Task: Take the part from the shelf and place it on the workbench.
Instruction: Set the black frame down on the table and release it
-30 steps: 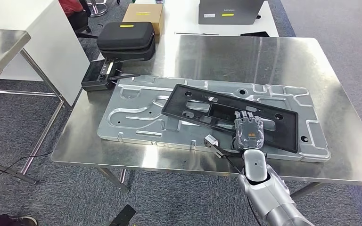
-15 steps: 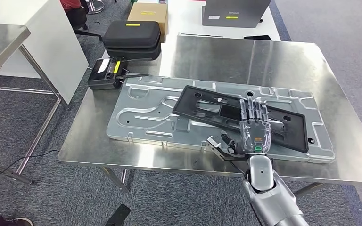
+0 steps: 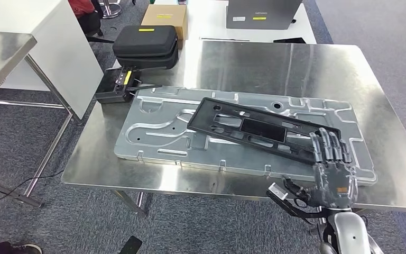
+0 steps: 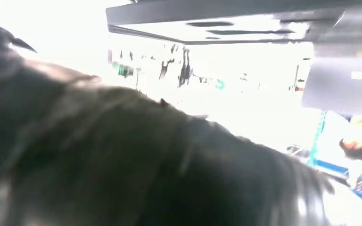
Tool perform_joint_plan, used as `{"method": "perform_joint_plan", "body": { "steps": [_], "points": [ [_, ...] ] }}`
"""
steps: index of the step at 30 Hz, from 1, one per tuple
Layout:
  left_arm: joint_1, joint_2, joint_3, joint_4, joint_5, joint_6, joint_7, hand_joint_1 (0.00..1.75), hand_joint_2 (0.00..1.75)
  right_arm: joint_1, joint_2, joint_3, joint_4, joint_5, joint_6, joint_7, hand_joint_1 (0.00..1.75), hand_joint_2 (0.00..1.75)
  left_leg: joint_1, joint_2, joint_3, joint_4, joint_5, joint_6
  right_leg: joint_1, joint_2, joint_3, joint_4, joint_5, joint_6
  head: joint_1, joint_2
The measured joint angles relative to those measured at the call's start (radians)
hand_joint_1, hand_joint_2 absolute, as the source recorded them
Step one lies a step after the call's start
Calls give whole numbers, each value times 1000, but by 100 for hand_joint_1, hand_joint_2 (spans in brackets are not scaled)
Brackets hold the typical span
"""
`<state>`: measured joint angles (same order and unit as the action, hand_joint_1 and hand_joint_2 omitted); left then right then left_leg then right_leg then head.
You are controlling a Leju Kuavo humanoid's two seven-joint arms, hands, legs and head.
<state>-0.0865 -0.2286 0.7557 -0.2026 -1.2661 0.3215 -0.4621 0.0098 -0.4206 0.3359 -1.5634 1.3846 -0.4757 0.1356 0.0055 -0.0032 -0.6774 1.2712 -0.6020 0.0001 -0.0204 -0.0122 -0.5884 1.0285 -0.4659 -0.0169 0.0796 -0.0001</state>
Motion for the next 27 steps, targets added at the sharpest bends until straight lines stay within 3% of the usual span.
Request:
{"method": "perform_joint_plan", "body": {
  "steps": [1, 2, 4, 6, 7, 10, 12, 15, 16, 17, 18, 20, 22, 25, 27],
  "points": [
    [5, 0, 3, 0, 4, 9, 0, 0, 0, 42, 1, -20, -42, -41, -28, -16, 0, 0, 3, 0, -14, 33, -11, -2, 0, 0, 0, 0, -1, 0, 0, 0],
    [9, 0, 6, 0, 8, 19, 0, 0, 0, 80, 3, -36, -82, -87, -58, -36, 0, 0, 5, 0, -12, 32, -1, -4, -1, 0, 1, 0, -2, 0, 0, 0],
    [13, 1, 13, 0, 15, 40, 3, 0, 0, 141, 15, -60, -156, -187, -121, -86, 0, 0, 7, 0, 43, -78, 64, -3, -2, 4, 5, 1, -4, 3, 0, 0],
    [14, 1, 20, 0, 18, 63, 7, 0, 0, 184, 53, -78, -219, -304, -179, -176, 0, 0, 6, -1, 107, -206, 109, 2, 0, 8, 8, 3, -7, 11, 0, 0],
    [15, 2, 23, 0, 18, 73, 8, 0, 0, 199, 80, -86, -246, -361, -197, -231, 0, 0, 5, -2, 123, -239, 115, 5, 2, 9, 8, 4, -7, 16, 0, 0],
    [19, 1, 28, 0, 19, 97, 13, 0, 0, 230, 171, -110, -302, -512, -216, -381, 0, 0, 3, -2, 129, -256, 117, 18, 3, 11, 8, 3, -5, 33, 0, 0],
    [21, 0, 32, 0, 20, 109, 16, 0, 0, 244, 227, -125, -326, -607, -219, -457, 0, 0, 7, 1, 130, -265, 127, 33, 0, 11, -5, 40, -37, 40, 1, 0],
    [22, -2, 41, 0, 21, 121, 21, 0, 0, 260, 302, -146, -343, -717, -222, -530, 0, 0, 5, 3, 125, -266, 132, 42, -1, 12, -79, 214, -135, 45, 1, 0],
    [23, -2, 43, 0, 21, 123, 22, 0, 0, 265, 322, -150, -345, -733, -223, -539, 0, 0, 3, 4, 123, -264, 133, 43, -2, 12, -98, 260, -150, 45, 1, 0],
    [24, -2, 44, 0, 22, 125, 24, 0, 0, 269, 339, -154, -347, -748, -223, -547, 0, 0, 2, 4, 120, -261, 133, 43, -1, 12, -100, 272, -147, 45, 1, 0],
    [24, -2, 45, 0, 23, 128, 25, 0, 0, 272, 355, -159, -349, -764, -223, -558, 0, 0, 1, 4, 119, -258, 134, 43, -1, 12, -82, 244, -125, 43, 1, 0],
    [25, -5, 46, 0, 24, 134, 29, 0, 0, 276, 385, -174, -355, -814, -223, -588, 0, 0, 0, 4, 116, -252, 133, 41, 0, 12, -9, 114, -66, 34, 1, 0],
    [24, -8, 47, 0, 26, 138, 33, 0, 0, 280, 413, -189, -360, -860, -223, -614, 0, 0, -3, 2, 113, -248, 134, 34, 6, 12, 35, 22, -37, 25, 1, 0],
    [25, -9, 50, 0, 28, 140, 37, 0, 0, 288, 442, -203, -364, -898, -224, -635, 0, 0, -4, 3, 108, -248, 140, 16, 9, 12, 32, 6, -24, 13, 1, 0],
    [25, -10, 51, 0, 30, 140, 38, 0, 0, 289, 456, -208, -364, -915, -224, -641, 0, 0, -3, 2, 96, -224, 112, 6, 3, 10, 25, -2, -11, 0, 0, 0]
  ]
}}
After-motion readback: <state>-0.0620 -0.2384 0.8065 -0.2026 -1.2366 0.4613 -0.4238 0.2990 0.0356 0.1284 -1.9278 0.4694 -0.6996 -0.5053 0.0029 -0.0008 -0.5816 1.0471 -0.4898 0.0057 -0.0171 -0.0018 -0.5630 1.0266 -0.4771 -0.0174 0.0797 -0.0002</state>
